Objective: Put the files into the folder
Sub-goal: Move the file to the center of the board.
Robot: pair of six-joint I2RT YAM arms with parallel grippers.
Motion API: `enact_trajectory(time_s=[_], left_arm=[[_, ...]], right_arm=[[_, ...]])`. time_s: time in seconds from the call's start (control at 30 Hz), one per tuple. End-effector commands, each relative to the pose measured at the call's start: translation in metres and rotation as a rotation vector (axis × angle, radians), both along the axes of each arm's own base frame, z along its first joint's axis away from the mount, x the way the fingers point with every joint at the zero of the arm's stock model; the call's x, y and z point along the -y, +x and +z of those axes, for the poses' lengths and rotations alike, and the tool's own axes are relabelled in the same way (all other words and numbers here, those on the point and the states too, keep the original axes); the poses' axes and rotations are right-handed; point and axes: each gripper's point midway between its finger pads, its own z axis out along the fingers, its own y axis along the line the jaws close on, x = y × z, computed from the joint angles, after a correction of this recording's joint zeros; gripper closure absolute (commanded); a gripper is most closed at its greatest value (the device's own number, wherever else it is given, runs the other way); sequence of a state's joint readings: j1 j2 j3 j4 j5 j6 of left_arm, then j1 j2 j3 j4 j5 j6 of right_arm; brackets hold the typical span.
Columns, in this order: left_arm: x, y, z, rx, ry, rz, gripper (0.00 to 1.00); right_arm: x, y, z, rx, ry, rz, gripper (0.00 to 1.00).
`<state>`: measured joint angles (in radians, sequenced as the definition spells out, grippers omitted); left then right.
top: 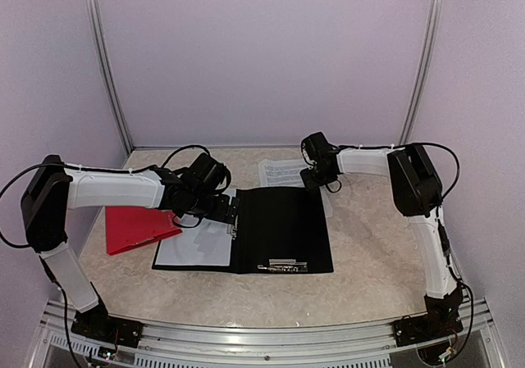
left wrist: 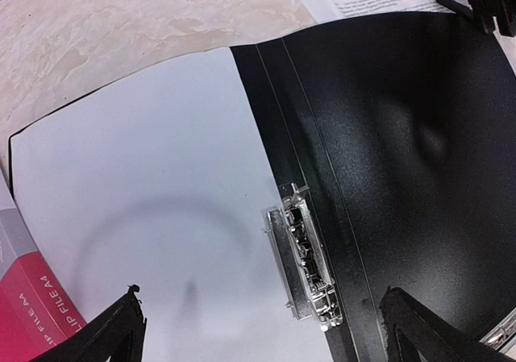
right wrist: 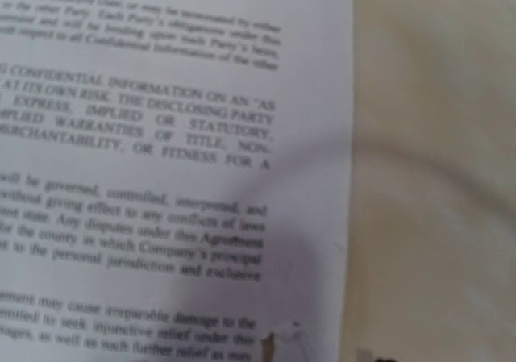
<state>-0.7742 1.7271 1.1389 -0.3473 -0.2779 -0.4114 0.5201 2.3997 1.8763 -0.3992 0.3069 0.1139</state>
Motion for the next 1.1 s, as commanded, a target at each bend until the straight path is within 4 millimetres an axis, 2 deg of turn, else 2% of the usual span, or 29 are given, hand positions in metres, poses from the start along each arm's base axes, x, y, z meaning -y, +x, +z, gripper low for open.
enact_trajectory(time_s=[0.0,0.07,0.23,0.4,0.57,0.67,0.73,0.83,0.97,1.07], left_arm=[[-0.010,-0.001,-0.002,0.004,0.040,0.010,0.01],[-0.010,-0.001,-0.001,0.009,0.045,0.005,0.01],[-0.008,0.002,0.002,0.025,0.051,-0.011,0.01],[-0.002,0.007,0.003,0.033,0.050,-0.032,0.01],[0.021,0.013,0.011,0.027,-0.002,-0.098,0.01],[0.033,0.018,0.014,0.023,-0.019,-0.122,0.01],[0.043,0.020,0.017,0.017,-0.045,-0.152,0.01],[0.065,0.016,0.018,-0.024,-0.102,-0.234,0.01],[0.091,-0.010,0.013,-0.081,-0.186,-0.401,0.01],[0.104,-0.030,0.010,-0.043,-0.171,-0.501,0.01]], right_arm=[[0.080,-0.048,-0.053,-0.217,-0.136,-0.136,0.41],[0.101,-0.063,-0.056,-0.255,-0.155,-0.177,0.42],[0.143,-0.094,-0.049,-0.301,-0.212,-0.260,0.42],[0.170,-0.129,-0.047,-0.354,-0.256,-0.317,0.43],[0.187,-0.156,-0.042,-0.387,-0.272,-0.340,0.44],[0.185,-0.165,-0.039,-0.395,-0.226,-0.321,0.45],[0.176,-0.166,-0.034,-0.377,-0.160,-0.294,0.45],[0.164,-0.166,-0.016,-0.334,-0.071,-0.259,0.44],[0.160,-0.160,0.015,-0.250,-0.025,-0.240,0.44],[0.138,-0.155,0.027,-0.210,0.079,-0.156,0.42]])
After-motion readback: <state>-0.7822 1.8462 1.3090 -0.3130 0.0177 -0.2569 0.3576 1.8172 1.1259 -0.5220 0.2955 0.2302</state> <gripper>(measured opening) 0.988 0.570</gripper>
